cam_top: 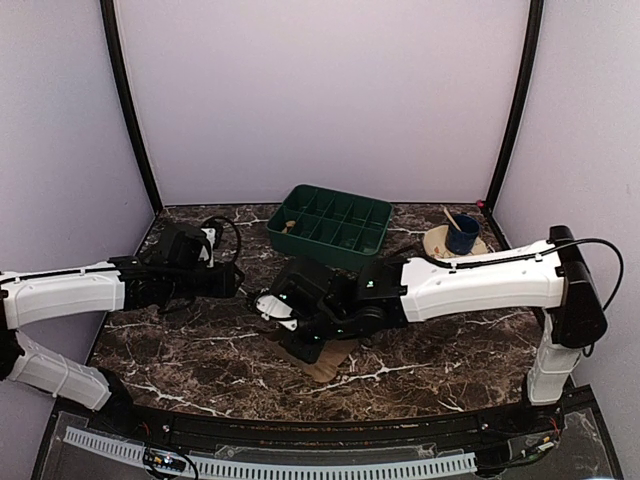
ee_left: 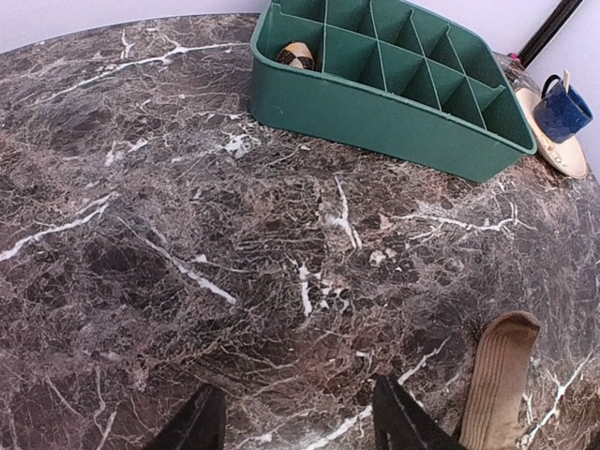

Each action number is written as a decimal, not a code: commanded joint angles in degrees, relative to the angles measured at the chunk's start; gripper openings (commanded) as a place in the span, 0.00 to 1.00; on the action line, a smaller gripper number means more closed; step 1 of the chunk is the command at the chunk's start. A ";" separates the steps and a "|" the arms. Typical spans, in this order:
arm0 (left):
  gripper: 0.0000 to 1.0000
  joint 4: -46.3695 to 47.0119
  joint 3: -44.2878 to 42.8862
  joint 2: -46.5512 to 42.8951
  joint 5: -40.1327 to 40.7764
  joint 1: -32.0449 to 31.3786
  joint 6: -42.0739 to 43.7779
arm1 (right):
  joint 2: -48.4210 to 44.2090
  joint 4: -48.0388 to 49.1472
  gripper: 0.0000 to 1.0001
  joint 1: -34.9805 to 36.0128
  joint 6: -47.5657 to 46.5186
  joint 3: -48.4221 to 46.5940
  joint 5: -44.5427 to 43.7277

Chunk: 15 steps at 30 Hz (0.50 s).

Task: Roll the socks
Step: Fold the sock at the center of the board.

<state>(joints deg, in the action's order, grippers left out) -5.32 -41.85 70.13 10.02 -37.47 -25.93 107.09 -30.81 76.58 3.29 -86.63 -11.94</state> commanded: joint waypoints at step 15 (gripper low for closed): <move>0.53 4.23 0.36 0.16 -1.17 -2.42 3.04 | -8.91 9.54 0.00 -8.95 3.48 13.59 0.76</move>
<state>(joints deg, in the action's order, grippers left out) -3.01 -41.91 71.57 8.97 -38.30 -24.93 101.25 -24.80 69.01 5.67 -75.13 -11.14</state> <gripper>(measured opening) 0.534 0.009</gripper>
